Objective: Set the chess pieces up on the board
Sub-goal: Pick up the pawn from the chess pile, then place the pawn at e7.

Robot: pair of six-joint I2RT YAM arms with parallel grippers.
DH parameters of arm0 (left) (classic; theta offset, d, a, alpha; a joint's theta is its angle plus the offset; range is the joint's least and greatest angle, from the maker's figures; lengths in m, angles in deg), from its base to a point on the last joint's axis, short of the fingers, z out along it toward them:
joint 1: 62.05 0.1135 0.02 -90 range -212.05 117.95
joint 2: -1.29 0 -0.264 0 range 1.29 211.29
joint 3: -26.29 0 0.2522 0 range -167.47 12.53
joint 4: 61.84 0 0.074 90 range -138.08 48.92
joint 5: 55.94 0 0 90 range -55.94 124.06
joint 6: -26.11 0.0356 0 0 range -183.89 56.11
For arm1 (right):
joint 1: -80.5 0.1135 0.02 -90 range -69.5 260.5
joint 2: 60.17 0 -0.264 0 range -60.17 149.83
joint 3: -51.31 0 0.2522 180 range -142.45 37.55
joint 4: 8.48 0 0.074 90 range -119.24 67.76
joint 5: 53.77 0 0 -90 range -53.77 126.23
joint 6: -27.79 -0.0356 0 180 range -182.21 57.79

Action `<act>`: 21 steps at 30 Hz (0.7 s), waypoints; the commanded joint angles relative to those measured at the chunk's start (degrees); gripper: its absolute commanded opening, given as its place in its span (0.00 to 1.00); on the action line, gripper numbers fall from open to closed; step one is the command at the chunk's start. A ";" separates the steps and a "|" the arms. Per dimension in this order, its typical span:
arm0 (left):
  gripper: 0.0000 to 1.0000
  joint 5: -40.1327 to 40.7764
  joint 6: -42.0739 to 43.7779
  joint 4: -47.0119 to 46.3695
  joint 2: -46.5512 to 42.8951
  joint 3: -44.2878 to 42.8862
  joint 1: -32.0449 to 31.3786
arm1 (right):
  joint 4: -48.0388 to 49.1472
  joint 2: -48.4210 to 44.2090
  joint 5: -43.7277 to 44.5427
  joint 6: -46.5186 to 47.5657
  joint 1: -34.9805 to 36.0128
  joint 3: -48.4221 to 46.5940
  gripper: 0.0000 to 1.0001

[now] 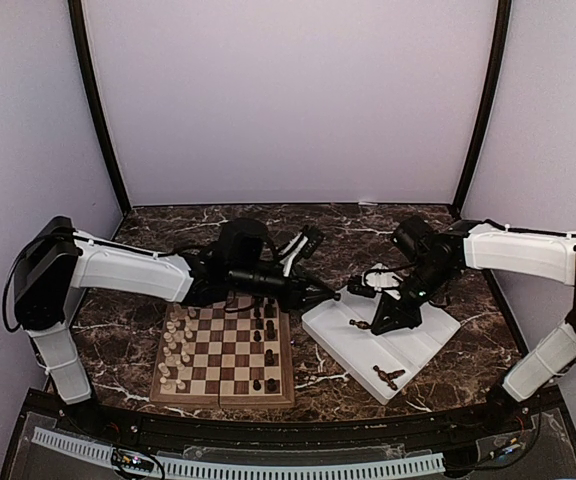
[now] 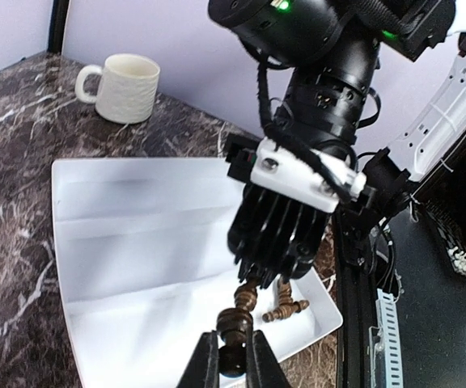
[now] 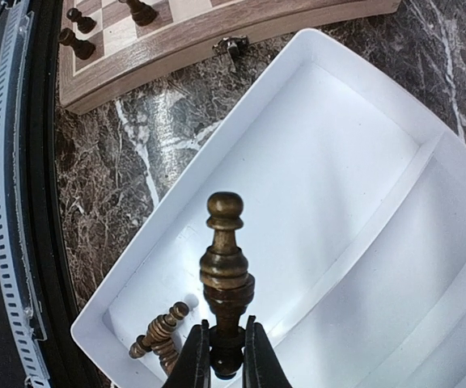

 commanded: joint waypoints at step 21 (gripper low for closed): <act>0.00 23.88 5.47 81.34 -8.20 -15.89 -5.26 | 2.81 3.16 -1.06 -3.06 -0.11 0.32 0.00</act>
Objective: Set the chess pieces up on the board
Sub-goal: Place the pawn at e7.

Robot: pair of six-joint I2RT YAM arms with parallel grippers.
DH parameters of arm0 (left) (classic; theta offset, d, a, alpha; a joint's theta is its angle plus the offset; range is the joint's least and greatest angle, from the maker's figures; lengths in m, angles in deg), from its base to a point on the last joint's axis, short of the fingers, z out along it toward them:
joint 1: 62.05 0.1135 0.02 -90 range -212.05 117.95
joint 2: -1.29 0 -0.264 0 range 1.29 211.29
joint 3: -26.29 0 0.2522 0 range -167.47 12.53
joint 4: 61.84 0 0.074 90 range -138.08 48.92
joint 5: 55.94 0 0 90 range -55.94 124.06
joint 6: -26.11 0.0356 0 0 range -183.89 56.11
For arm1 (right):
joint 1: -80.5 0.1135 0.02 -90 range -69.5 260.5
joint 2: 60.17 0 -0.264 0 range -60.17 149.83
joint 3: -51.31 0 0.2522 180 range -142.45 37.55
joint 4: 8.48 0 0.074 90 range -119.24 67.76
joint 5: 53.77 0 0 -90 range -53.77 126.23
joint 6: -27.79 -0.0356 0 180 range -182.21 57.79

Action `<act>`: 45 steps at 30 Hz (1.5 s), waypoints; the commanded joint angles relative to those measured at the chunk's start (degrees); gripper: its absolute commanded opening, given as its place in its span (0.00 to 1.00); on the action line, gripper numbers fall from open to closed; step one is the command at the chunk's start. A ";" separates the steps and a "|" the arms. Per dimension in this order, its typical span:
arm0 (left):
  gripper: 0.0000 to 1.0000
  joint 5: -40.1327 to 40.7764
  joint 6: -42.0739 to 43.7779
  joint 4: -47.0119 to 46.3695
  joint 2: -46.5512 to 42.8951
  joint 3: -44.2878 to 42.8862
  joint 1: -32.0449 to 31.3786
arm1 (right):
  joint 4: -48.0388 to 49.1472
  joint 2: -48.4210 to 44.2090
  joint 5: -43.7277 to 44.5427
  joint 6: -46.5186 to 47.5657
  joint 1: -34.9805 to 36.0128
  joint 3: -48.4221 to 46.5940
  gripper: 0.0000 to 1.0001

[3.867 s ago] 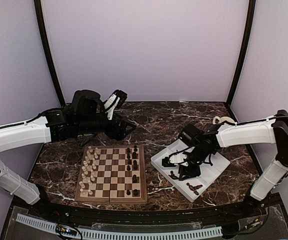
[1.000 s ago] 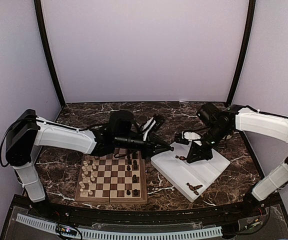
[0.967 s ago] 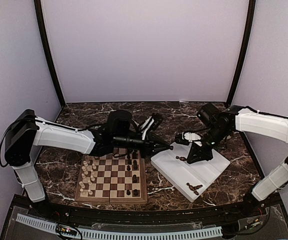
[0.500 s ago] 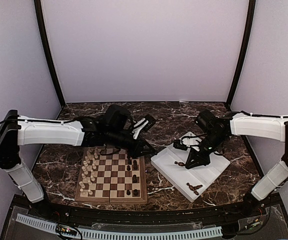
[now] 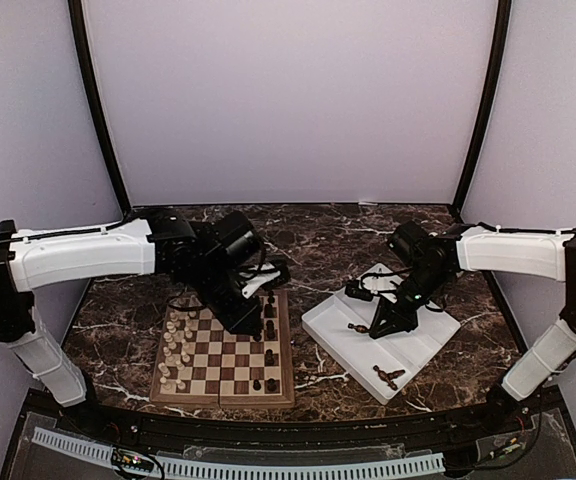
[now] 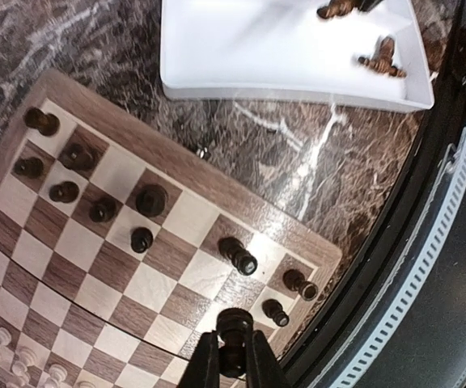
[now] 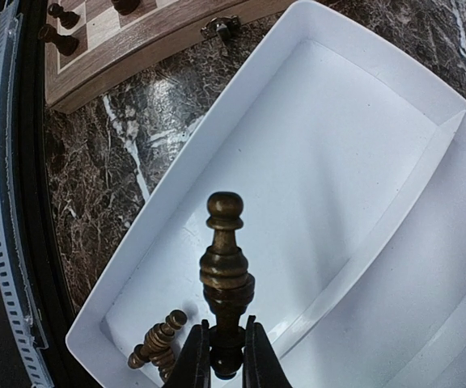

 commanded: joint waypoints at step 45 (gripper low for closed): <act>0.03 12.68 2.17 0.12 15.66 -1.98 -2.90 | -0.04 1.85 -1.12 -0.59 -0.11 -0.97 0.00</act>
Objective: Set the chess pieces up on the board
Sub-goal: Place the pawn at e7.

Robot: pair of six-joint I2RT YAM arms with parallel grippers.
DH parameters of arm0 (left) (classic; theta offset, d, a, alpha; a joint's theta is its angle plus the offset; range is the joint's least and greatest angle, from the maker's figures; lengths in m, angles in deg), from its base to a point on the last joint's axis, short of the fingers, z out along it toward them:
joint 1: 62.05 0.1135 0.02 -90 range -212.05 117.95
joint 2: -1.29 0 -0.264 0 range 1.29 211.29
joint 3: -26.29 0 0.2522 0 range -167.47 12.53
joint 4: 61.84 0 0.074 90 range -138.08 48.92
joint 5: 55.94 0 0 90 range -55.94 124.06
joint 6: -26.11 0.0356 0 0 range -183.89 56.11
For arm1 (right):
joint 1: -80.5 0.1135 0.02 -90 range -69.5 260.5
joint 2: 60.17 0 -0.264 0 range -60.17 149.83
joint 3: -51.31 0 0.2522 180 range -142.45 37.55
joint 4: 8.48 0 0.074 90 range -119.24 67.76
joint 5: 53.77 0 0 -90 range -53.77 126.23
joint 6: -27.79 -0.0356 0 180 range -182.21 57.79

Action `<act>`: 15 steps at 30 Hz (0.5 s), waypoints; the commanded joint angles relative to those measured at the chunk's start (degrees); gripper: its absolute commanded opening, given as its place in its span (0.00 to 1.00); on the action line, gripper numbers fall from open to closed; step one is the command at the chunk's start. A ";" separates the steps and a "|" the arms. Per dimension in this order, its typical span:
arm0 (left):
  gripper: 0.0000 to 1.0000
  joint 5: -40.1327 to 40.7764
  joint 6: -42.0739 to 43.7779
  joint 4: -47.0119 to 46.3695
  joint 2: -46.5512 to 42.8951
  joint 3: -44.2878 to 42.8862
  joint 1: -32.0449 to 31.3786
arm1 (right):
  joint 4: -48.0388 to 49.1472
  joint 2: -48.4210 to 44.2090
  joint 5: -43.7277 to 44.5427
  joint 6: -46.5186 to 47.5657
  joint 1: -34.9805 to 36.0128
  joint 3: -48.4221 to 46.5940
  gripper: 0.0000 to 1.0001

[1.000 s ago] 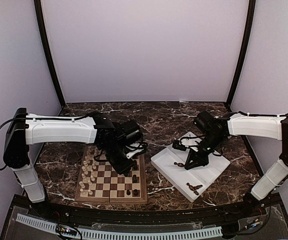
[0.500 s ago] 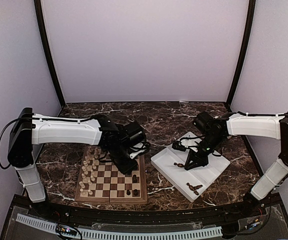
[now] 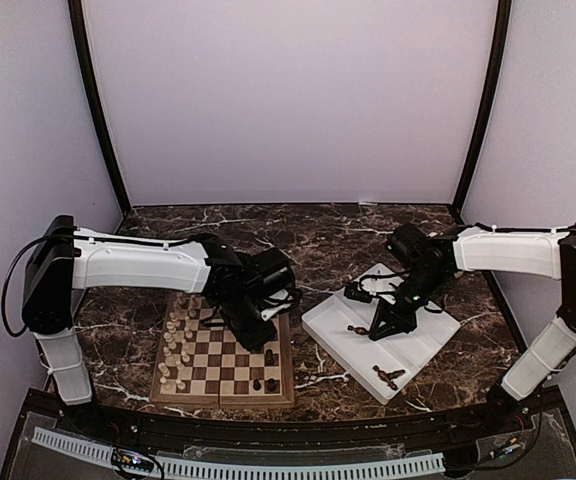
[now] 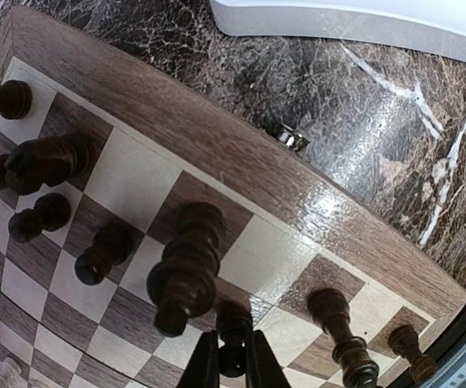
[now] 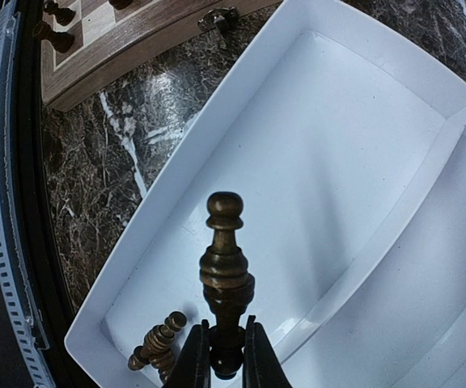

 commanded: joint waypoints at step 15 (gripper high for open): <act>0.27 0.25 0.21 1.08 -0.68 -0.40 -0.04 | -0.04 0.73 -1.24 -0.22 -0.10 -0.93 0.00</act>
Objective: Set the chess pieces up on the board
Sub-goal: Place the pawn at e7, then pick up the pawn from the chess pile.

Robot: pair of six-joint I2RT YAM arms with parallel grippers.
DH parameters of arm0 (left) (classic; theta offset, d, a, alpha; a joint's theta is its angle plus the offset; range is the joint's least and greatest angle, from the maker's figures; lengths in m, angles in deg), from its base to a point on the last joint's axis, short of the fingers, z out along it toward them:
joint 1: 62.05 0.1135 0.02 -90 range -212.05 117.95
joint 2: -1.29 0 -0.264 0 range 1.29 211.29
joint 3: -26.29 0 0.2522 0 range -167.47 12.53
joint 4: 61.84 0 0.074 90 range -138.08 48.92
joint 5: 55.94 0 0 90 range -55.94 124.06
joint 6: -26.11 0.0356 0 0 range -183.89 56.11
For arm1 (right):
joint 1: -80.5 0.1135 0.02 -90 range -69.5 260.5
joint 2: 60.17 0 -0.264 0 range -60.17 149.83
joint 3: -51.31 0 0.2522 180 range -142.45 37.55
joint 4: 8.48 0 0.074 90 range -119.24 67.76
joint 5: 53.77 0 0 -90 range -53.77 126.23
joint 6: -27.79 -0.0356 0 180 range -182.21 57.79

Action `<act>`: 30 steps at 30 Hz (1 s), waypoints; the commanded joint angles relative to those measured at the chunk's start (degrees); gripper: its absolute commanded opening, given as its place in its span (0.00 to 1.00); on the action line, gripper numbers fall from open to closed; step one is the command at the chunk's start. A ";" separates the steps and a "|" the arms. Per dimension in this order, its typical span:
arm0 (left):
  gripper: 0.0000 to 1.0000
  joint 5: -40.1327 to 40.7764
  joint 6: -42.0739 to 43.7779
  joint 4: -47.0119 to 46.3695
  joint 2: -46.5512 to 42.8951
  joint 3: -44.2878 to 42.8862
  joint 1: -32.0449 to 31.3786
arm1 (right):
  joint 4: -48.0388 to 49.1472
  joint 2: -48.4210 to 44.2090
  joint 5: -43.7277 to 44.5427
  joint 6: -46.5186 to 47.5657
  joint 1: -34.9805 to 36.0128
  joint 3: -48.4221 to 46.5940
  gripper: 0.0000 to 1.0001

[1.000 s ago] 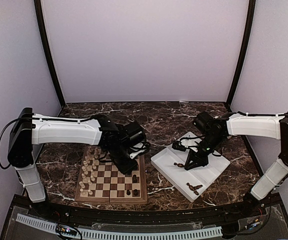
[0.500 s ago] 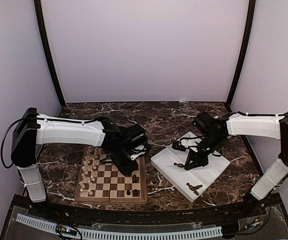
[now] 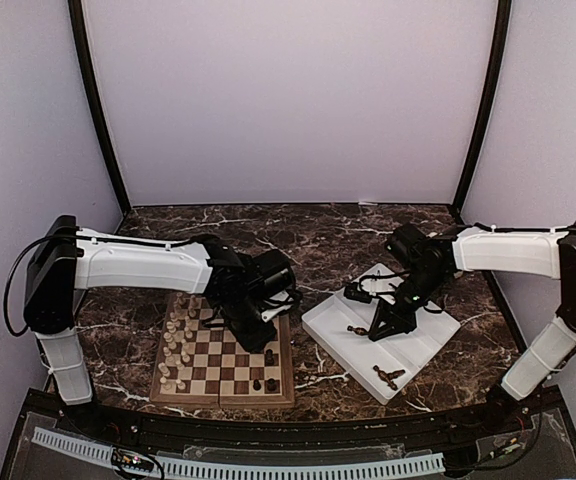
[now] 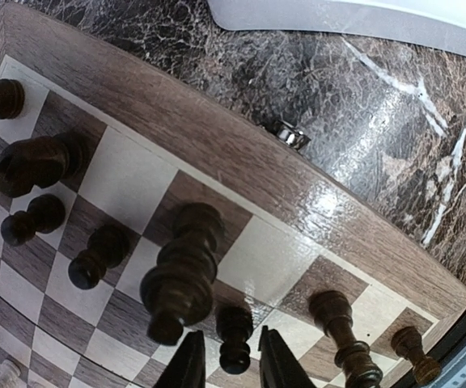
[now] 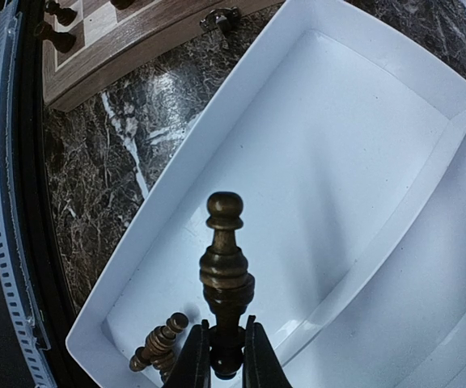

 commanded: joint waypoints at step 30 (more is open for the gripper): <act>0.55 -33.83 -17.97 -51.20 -7.58 1.54 4.94 | -6.82 -8.06 -10.89 3.47 -0.12 -9.55 0.00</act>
